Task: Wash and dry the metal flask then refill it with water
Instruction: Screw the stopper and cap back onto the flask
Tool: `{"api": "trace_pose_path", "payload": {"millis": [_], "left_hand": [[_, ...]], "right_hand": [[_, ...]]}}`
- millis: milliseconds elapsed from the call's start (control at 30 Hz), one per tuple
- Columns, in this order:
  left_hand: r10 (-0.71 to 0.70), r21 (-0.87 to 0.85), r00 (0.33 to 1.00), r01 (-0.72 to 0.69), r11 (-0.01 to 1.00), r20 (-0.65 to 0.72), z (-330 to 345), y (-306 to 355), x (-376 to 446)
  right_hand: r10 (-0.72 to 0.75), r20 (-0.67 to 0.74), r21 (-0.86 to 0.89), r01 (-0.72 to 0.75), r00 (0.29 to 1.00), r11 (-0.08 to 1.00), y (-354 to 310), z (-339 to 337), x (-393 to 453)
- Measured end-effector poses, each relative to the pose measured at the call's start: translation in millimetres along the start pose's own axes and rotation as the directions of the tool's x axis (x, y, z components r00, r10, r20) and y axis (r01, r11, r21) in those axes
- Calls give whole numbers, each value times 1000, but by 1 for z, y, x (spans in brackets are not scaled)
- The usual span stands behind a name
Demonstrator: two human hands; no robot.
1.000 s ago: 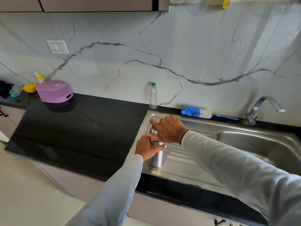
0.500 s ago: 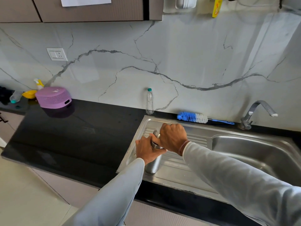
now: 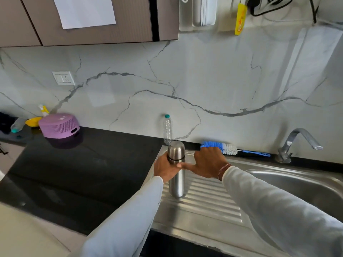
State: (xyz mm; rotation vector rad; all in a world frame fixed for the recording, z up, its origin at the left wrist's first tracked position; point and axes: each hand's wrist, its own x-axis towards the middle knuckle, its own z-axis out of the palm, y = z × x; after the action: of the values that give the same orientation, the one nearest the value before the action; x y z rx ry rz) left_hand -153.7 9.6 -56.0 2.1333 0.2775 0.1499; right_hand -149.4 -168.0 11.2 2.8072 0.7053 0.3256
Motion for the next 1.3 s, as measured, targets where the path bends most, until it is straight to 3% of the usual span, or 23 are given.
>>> {"api": "trace_pose_path", "payload": {"millis": [133,267,567,833,1300], "left_hand": [[-15,-118,999,20,993,44,-6,9,37],[-16,-196,998,28,980,66,-2,8,86],[19,-323,995,13,946,93,16,6,161],[25,-332,993,15,943,118,34,3,208],[31,-333,992,13,943,126,53,-12,229]], "right_hand": [[-7,113,75,-2,994,997,25,27,27],[65,192,144,-94,979,985,37,50,64],[233,147,273,-266,961,924,55,73,112],[221,103,158,-235,970,959,73,103,130],[173,84,128,-183,981,975,78,131,148]]}}
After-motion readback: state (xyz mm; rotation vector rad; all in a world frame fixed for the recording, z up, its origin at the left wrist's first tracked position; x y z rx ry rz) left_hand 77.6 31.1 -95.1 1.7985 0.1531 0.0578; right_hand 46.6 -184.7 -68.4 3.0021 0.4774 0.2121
